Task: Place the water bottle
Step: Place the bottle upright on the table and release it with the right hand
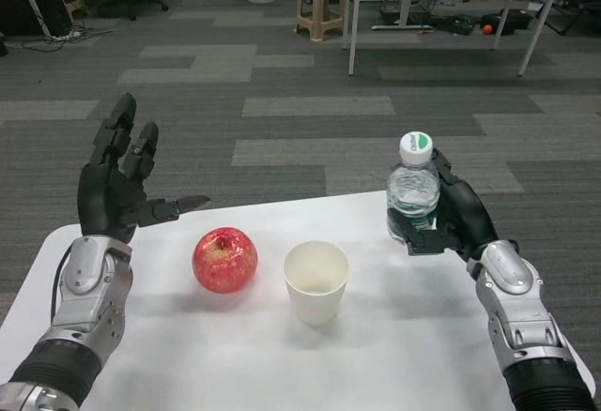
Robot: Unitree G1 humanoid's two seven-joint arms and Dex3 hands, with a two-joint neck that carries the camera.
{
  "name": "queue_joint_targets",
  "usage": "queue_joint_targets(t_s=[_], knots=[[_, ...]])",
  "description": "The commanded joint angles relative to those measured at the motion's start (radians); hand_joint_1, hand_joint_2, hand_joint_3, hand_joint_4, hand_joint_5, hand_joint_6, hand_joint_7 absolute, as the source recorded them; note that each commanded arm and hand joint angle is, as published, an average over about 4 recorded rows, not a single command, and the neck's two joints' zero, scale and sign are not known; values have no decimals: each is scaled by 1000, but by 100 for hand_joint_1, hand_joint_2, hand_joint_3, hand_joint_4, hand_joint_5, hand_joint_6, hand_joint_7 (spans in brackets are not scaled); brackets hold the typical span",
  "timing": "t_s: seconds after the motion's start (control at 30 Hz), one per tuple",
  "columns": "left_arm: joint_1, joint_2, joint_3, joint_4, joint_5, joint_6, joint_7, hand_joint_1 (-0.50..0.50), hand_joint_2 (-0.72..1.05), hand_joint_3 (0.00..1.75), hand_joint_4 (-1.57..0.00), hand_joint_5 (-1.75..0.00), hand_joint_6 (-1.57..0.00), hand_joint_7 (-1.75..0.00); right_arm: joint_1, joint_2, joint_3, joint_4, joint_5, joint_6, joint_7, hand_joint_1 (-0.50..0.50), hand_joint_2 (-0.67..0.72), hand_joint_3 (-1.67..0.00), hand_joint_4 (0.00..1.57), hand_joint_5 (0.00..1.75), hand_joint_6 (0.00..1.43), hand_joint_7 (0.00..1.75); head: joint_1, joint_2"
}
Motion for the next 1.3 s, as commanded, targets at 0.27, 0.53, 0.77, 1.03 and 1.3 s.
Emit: queue_joint_targets(t_s=[0.27, 0.53, 0.77, 1.03, 1.3], knots=[[-7, 1, 1, 2, 8, -7, 1, -50, 25, 9, -26, 0, -25, 0, 53, 25, -68, 82, -49, -84, -8, -46, -64, -159, 31, 155, 23, 154, -41, -11], [-11, -1, 1, 11, 8, -7, 1, -50, 25, 9, -26, 0, -26, 0, 64, 29, -56, 90, -93, -75, -7, -46, -67, -159, 31, 155, 23, 154, -70, -38], [-10, -3, -3, 10, 8, -7, 1, -50, 25, 9, -26, 0, -26, 0, 80, 31, -20, 90, -98, -70, -5, -46, -60, -157, 31, 155, 22, 154, -84, -51], [-5, -3, -5, 9, 8, -6, 1, -50, 25, 9, -26, 0, -26, 0, 103, 43, 2, 106, -84, -74, -3, -46, -60, -159, 33, 155, 21, 154, -98, -72], [-12, -1, -5, 15, 8, -3, 1, -50, 25, 9, -26, 0, -26, 0, 103, 47, 13, 172, -36, -99, 8, -46, -62, -159, 31, 153, 20, 154, -99, -80]])
